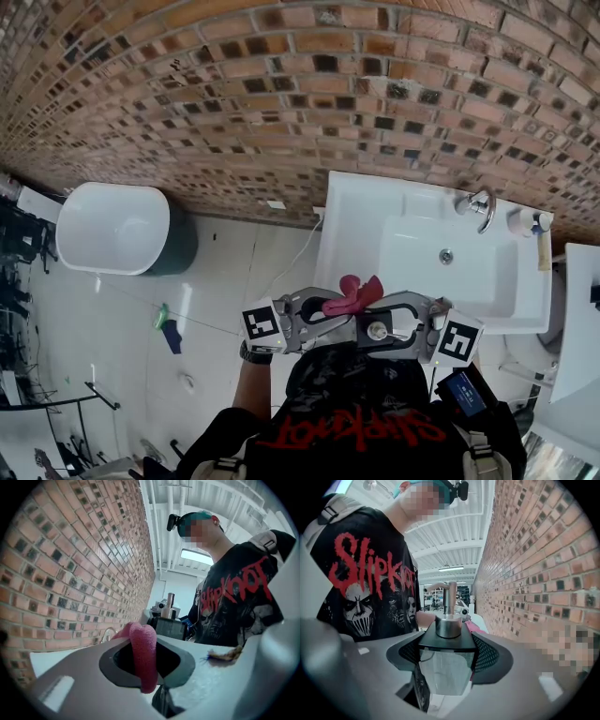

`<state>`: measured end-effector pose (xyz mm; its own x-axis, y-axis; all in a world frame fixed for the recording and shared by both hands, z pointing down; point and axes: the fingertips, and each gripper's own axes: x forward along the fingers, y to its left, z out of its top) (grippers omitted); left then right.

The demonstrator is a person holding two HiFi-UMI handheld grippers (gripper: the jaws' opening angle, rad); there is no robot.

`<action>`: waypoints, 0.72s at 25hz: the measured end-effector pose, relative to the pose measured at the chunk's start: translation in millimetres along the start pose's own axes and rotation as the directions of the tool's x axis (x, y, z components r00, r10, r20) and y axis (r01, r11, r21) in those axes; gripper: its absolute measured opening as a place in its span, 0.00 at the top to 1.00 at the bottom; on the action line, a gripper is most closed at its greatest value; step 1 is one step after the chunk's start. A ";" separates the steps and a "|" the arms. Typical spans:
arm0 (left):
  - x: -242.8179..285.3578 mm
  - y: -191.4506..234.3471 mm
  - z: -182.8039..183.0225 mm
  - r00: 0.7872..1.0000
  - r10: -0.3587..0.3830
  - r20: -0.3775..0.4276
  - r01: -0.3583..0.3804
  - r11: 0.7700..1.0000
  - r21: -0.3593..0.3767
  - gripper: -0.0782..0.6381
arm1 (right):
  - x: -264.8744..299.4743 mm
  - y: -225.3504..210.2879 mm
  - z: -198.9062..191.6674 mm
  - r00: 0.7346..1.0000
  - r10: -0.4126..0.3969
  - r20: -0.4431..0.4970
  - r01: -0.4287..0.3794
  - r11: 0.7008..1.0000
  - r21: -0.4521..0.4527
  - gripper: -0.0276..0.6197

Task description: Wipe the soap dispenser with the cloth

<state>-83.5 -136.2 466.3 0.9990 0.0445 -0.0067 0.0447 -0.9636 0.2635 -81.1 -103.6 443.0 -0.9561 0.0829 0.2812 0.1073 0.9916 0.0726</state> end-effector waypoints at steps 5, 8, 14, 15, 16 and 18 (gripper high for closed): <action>3.1 24.0 -43.8 0.989 0.098 -0.108 -0.095 0.995 0.033 0.82 | -8.1 -10.9 1.9 1.000 -0.012 0.018 0.012 1.000 -0.012 0.49; 5.1 37.0 -69.8 0.968 0.159 -0.194 -0.149 0.987 0.065 0.82 | -13.4 -19.9 -1.5 0.999 -0.023 0.028 0.024 1.000 -0.016 0.49; -5.3 50.0 -66.7 0.959 0.242 -0.145 -0.239 0.970 0.035 0.82 | -33.9 -57.7 13.1 0.956 -0.161 0.246 0.088 0.955 0.284 0.49; -6.0 51.6 -68.5 0.957 0.244 -0.155 -0.245 0.970 0.016 0.82 | -37.3 -65.6 7.1 0.957 -0.164 0.239 0.093 0.955 0.282 0.49; -6.9 51.9 -71.0 0.955 0.245 -0.167 -0.249 0.969 -0.005 0.82 | -39.5 -74.5 -0.6 0.959 -0.168 0.229 0.101 0.955 0.278 0.49; -10.3 51.7 -74.9 0.947 0.259 -0.188 -0.269 0.963 -0.030 0.82 | -41.3 -96.5 -18.5 0.959 -0.188 0.213 0.124 0.952 0.281 0.49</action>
<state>-91.9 -166.7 552.2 0.9571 -0.1579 0.2429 -0.2259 -0.9318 0.2842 -47.0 -204.5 442.1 -0.9949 -0.0861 0.0518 -0.0935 0.9818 -0.1650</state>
